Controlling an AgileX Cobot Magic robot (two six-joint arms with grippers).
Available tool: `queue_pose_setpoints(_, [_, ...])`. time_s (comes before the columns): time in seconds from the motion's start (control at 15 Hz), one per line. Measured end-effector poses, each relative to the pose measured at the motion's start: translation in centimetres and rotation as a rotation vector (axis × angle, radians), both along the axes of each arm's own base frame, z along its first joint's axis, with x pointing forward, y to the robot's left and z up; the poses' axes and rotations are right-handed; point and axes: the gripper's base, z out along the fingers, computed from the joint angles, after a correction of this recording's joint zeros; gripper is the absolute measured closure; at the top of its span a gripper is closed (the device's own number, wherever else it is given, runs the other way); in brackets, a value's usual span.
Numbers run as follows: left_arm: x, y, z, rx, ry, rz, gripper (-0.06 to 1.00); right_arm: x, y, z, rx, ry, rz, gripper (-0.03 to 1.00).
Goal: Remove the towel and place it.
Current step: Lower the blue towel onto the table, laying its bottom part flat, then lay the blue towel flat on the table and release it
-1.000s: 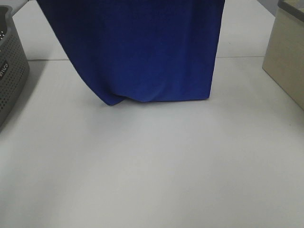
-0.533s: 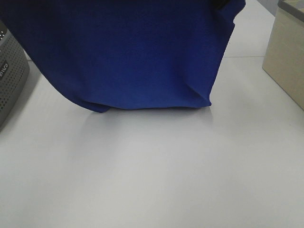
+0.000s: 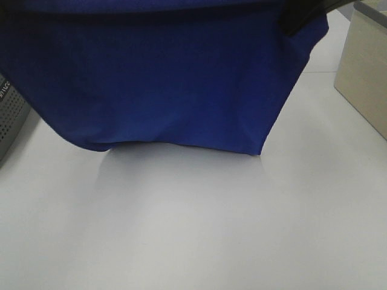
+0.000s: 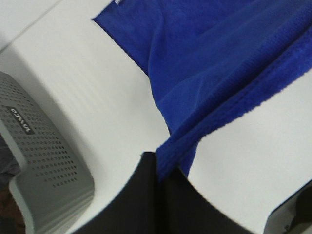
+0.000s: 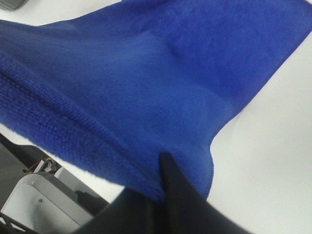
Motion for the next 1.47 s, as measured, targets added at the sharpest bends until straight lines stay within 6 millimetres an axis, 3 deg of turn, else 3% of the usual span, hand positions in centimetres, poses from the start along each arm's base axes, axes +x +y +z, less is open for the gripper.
queue_pose_setpoints(0.53, [-4.6,0.5,-3.8,-0.073,0.131,-0.048,0.94,-4.6,-1.3,-4.5,-0.006,0.174,-0.002,0.95])
queue_pose_setpoints(0.73, [-5.8,0.1,-7.1,-0.111,0.259,-0.063,0.94,-6.6,-2.0,-6.5,-0.025,0.24,-0.004,0.95])
queue_pose_setpoints(0.87, [-7.0,0.1,-10.3,-0.129,0.382,-0.059,0.94,-8.2,-2.4,-8.3,-0.032,0.308,-0.007,0.95])
queue_pose_setpoints(1.2, [-9.3,0.4,-14.5,-0.136,0.547,-0.044,0.94,-10.7,-2.9,-12.4,-0.033,0.47,-0.028,0.95])
queue_pose_setpoints(1.47, [-10.0,0.3,-15.2,-0.16,0.591,-0.058,0.94,-12.9,-3.4,-15.2,-0.036,0.59,-0.023,0.95])
